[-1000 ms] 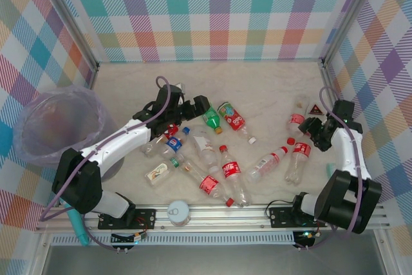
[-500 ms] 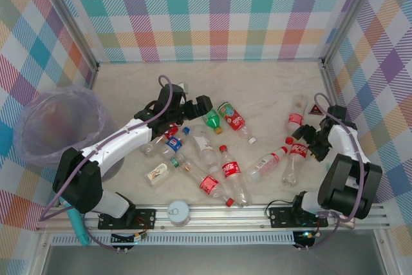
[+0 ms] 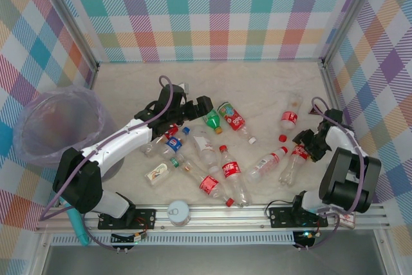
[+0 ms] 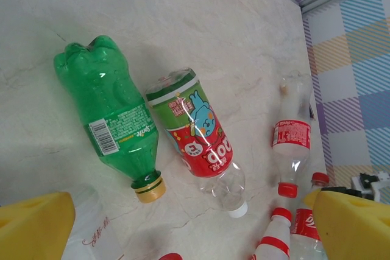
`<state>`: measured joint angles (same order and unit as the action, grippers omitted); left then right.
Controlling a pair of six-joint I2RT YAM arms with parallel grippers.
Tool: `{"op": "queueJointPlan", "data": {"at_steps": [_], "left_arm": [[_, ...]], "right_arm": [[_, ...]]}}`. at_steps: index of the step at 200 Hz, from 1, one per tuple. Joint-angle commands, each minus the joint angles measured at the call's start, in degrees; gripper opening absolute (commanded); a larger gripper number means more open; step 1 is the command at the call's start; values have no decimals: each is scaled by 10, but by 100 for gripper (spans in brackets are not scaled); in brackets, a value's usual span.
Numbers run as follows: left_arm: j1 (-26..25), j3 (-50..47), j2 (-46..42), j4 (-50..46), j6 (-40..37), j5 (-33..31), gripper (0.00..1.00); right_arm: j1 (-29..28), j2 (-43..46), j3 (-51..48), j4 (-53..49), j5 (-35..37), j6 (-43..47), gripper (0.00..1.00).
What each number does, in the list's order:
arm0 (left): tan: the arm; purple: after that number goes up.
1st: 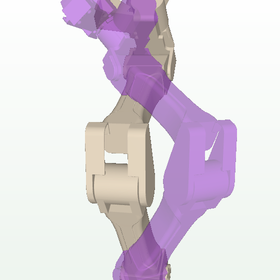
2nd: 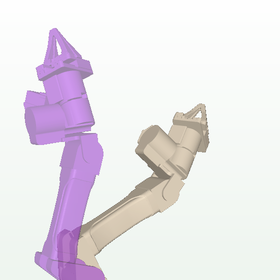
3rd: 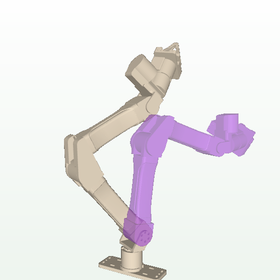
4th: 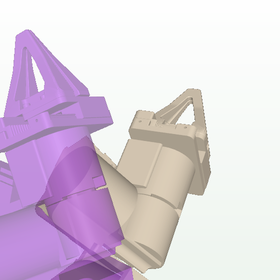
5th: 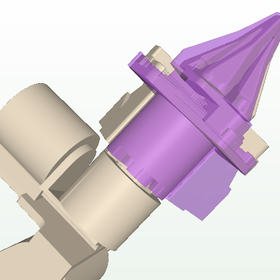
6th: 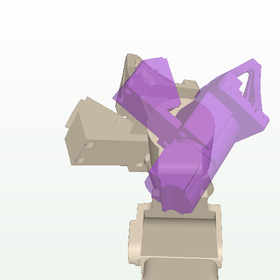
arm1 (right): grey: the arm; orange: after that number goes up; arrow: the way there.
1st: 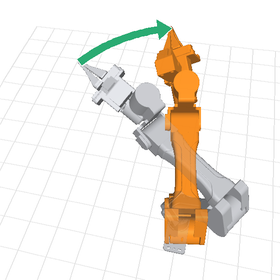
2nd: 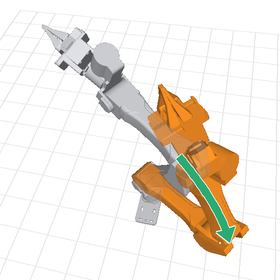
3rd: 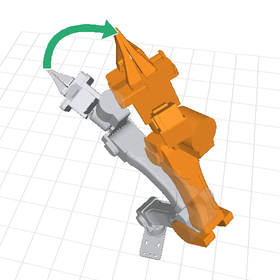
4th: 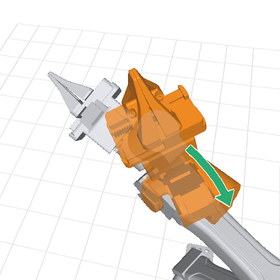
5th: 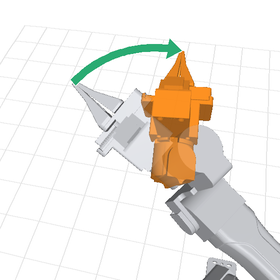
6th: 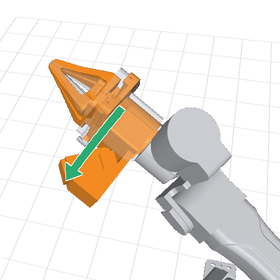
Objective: Put the plastic bottles in the bin
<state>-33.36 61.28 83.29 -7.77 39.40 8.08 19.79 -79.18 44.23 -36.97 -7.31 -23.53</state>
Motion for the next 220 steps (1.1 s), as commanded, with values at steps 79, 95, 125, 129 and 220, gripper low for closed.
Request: {"op": "queueJointPlan", "data": {"at_steps": [79,95,125,129,220], "left_arm": [[-61,90,35,3,-129,177,100],[-83,89,28,-6,-153,183,100],[-118,84,31,0,-175,187,100],[-122,84,35,4,-176,187,100],[-180,183,166,44,-176,172,100]], "right_arm": [[-159,172,130,21,-115,-124,60],[-193,160,124,78,-117,-157,59],[-239,138,113,155,-146,-194,57],[-241,136,112,164,-155,-197,57],[-285,121,104,209,-188,-221,58]]}}
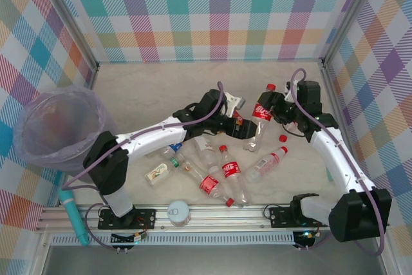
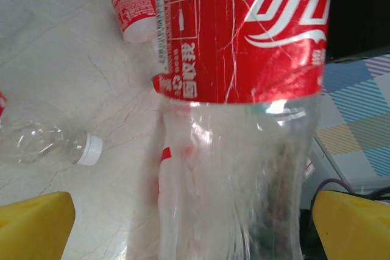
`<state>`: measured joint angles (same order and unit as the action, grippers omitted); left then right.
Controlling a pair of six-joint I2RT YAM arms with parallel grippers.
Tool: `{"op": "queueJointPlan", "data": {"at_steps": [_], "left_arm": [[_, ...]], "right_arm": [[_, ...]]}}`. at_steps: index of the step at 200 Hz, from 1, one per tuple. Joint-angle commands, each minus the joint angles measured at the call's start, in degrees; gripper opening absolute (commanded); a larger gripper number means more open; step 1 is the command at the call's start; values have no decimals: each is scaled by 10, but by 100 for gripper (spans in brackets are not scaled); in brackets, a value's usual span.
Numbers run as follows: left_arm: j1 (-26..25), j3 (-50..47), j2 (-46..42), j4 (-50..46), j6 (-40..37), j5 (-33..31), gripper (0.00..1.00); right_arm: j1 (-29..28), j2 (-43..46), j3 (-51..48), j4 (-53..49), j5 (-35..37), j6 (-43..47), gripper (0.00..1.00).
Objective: Put the plastic bottles in the bin
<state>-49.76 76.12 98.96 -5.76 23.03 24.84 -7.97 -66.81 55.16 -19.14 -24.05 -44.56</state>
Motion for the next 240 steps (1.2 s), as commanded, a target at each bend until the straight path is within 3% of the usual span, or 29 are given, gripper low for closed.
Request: {"op": "queueJointPlan", "data": {"at_steps": [1,33,126,201,221,240], "left_arm": [[-16,35,10,24,-12,4,100],[-21,39,24,32,-5,-12,98],[-21,29,19,47,-1,-53,47],[-19,21,-3,32,-24,-82,35],[-14,16,-16,25,-30,-97,33],[-9,15,-35,4,-43,-117,32]], "right_arm": [[-7,-4,-6,31,-21,-11,58],[-18,-16,-5,51,-34,-12,58],[-36,-46,2,80,-56,-10,60],[-34,-13,40,-12,-4,34,86],[-26,3,72,-62,33,57,100],[-6,21,95,-84,44,64,99]]}}
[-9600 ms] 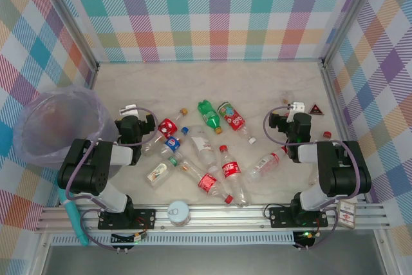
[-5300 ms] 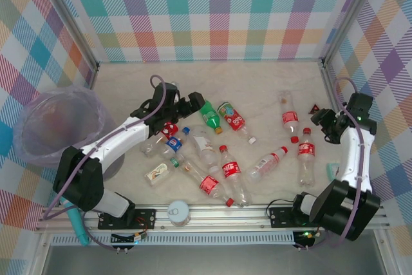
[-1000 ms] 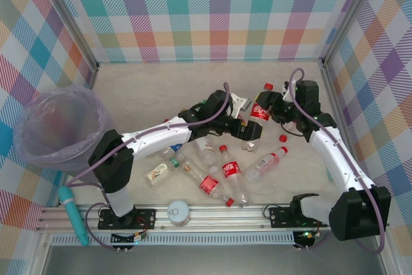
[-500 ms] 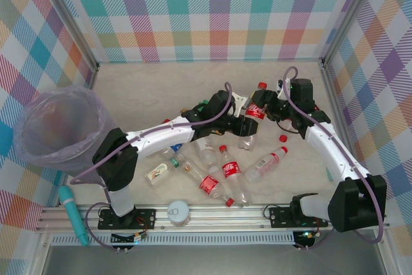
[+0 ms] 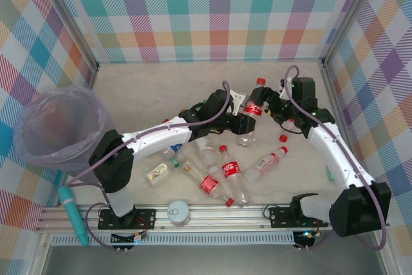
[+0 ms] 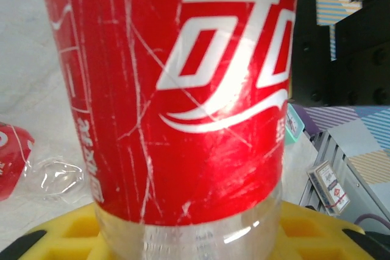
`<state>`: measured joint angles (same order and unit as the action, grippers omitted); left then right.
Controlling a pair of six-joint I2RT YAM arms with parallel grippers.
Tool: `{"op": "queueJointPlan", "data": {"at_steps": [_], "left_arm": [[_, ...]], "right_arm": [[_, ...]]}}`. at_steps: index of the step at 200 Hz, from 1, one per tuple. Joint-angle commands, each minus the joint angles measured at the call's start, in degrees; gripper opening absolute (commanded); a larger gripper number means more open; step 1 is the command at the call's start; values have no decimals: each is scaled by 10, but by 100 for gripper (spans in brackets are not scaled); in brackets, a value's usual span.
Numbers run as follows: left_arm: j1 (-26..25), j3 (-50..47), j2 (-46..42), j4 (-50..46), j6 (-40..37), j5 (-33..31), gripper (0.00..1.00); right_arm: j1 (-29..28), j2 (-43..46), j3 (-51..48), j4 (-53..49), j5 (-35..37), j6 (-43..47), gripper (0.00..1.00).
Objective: Put the plastic bottles in the bin
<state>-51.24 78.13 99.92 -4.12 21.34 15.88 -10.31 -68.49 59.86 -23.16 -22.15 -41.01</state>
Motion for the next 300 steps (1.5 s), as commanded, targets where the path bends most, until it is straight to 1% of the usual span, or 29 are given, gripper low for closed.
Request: {"op": "queueJointPlan", "data": {"at_steps": [1,32,50,62,71,81,97,112,124,139,159,173,183,193,213,233,253,258,263,272,300], "left_arm": [[6,-5,-46,-14,-27,-28,32],[12,15,-88,-75,-62,-78,31],[18,32,-141,-112,-78,-145,29],[30,56,-179,-188,-82,-198,30],[53,84,-199,-256,-68,-230,30],[84,108,-229,-318,-51,-259,28],[137,105,-296,-366,-36,-300,23],[200,105,-357,-408,-22,-332,17],[241,102,-408,-436,-24,-376,13],[293,111,-449,-474,-30,-413,9],[336,114,-477,-514,-49,-487,5],[356,104,-487,-531,-58,-549,5],[372,95,-487,-543,-60,-575,5],[399,89,-482,-557,-59,-572,5],[475,86,-469,-567,-59,-514,4],[568,79,-451,-551,-65,-431,1],[659,63,-415,-528,-66,-338,0],[674,58,-405,-523,-62,-318,0],[702,52,-395,-519,-57,-301,0],[718,36,-384,-511,-45,-280,0],[720,-39,-399,-474,10,-271,0]], "right_arm": [[18,38,49,-44,25,29,99],[44,59,90,-87,52,51,99],[47,69,88,-108,81,64,99],[48,76,67,-106,93,63,99],[48,81,43,-92,91,57,99],[48,84,10,-62,69,51,99],[47,75,-15,-33,46,54,100],[46,61,-14,-31,40,63,100],[46,51,-11,-27,30,71,100],[46,37,-5,-20,18,76,100],[46,28,-4,-8,3,81,100],[46,21,-4,-2,-3,85,100],[46,16,-3,-1,-6,87,100],[46,10,-1,0,-9,87,100],[46,-2,3,1,-23,93,100],[46,-10,3,4,-33,97,100],[46,-12,-11,38,-79,81,100],[46,-10,-13,41,-82,79,100],[46,-7,-14,40,-81,79,100],[47,-1,-13,34,-74,86,100],[46,15,-11,7,-44,106,100]]}}
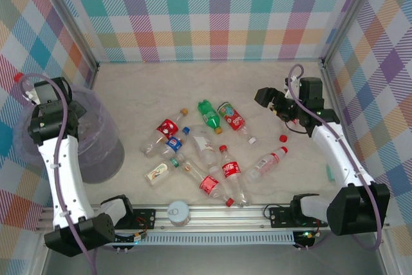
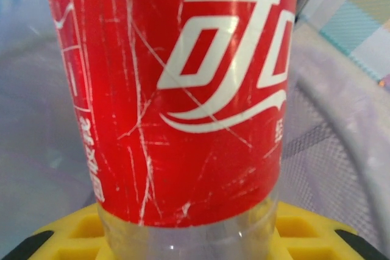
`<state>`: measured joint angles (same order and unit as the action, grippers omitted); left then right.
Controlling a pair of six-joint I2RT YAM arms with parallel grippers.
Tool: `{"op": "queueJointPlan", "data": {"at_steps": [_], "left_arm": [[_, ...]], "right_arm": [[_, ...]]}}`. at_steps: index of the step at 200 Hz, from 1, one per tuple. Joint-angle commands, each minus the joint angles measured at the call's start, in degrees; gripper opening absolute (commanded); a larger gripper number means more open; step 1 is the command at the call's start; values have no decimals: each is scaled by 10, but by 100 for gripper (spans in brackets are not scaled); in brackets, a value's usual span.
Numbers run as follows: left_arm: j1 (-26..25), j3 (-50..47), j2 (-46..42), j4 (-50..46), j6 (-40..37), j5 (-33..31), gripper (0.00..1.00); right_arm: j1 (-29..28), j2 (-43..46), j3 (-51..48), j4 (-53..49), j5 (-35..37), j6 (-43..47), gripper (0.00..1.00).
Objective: Put the plastic bottles in the bin
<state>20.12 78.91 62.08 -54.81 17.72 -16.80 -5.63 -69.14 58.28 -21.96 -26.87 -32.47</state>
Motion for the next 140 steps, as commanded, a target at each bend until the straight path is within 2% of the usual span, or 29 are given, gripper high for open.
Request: {"op": "queueJointPlan", "data": {"at_steps": [1,54,93,125,140], "left_arm": [[6,-50,-22,34,49,56,0],[6,-143,-27,63,65,79,0],[6,-179,11,122,53,195,0],[4,-200,23,189,48,251,0],[-8,-201,35,212,51,258,0]], "right_arm": [[-1,21,5,-5,4,21,100],[-1,18,3,0,2,18,100],[-1,15,2,-1,11,16,100],[-1,14,2,-7,19,18,100],[-1,15,2,-6,21,16,100]]}}
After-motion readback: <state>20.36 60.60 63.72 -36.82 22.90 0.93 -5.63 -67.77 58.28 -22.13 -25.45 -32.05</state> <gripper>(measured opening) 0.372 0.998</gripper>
